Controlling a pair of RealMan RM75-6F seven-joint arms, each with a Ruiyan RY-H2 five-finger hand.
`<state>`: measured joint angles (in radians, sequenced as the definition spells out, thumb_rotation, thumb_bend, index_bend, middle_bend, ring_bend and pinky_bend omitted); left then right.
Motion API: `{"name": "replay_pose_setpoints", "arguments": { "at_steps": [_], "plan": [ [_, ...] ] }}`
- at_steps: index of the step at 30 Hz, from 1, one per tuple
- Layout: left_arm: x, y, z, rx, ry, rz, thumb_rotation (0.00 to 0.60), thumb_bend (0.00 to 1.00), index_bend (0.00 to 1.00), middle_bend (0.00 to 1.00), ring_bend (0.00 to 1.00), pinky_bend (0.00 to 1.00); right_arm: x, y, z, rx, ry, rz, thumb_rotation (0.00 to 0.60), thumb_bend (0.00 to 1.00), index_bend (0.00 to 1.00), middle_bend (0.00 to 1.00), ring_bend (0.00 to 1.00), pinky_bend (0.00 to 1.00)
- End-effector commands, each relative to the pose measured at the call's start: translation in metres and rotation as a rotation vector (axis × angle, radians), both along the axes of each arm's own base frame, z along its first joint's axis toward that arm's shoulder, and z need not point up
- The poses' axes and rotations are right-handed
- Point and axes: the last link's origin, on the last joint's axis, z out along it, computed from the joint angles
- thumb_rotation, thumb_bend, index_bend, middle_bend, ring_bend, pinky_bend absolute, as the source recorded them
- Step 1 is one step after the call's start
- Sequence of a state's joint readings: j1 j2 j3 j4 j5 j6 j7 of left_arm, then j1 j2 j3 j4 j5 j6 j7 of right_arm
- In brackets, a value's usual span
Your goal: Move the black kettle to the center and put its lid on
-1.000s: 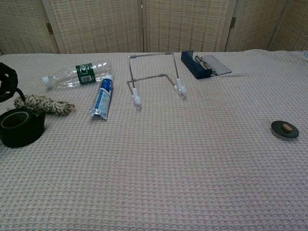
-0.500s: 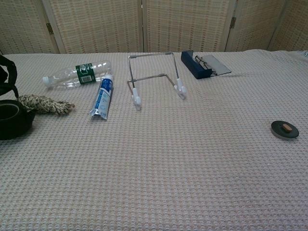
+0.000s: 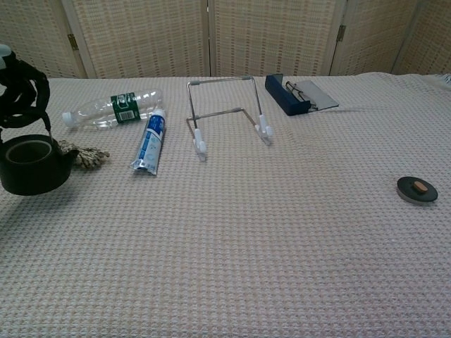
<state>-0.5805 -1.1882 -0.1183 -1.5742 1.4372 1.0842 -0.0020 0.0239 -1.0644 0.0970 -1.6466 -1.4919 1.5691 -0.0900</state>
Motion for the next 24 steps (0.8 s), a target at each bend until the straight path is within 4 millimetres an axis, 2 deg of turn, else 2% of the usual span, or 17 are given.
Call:
{"name": "replay_pose_setpoints", "arguments": {
  "at_steps": [1, 7, 16, 24],
  "plan": [
    [0.025, 0.002, -0.01, -0.03, -0.021, -0.061, 0.6, 0.67, 0.76, 0.77, 0.76, 0.25, 0.005, -0.002, 0.004, -0.008, 0.008, 0.016, 0.6, 0.28, 0.11, 0.16, 0.24, 0.02],
    [0.059, 0.008, -0.031, -0.076, -0.078, -0.124, 0.6, 0.67, 0.76, 0.77, 0.75, 0.24, 0.008, -0.005, 0.009, -0.013, 0.014, 0.025, 0.6, 0.28, 0.11, 0.16, 0.25, 0.02],
    [0.111, 0.016, -0.072, -0.148, -0.147, -0.215, 0.6, 0.67, 0.76, 0.77, 0.75, 0.23, 0.01, -0.005, 0.012, -0.016, 0.022, 0.017, 0.6, 0.28, 0.11, 0.16, 0.25, 0.02],
    [0.146, 0.023, -0.112, -0.186, -0.125, -0.287, 0.6, 0.67, 0.76, 0.77, 0.75, 0.23, 0.009, -0.002, 0.015, -0.022, 0.026, 0.007, 0.6, 0.28, 0.11, 0.16, 0.24, 0.02]
  ]
}}
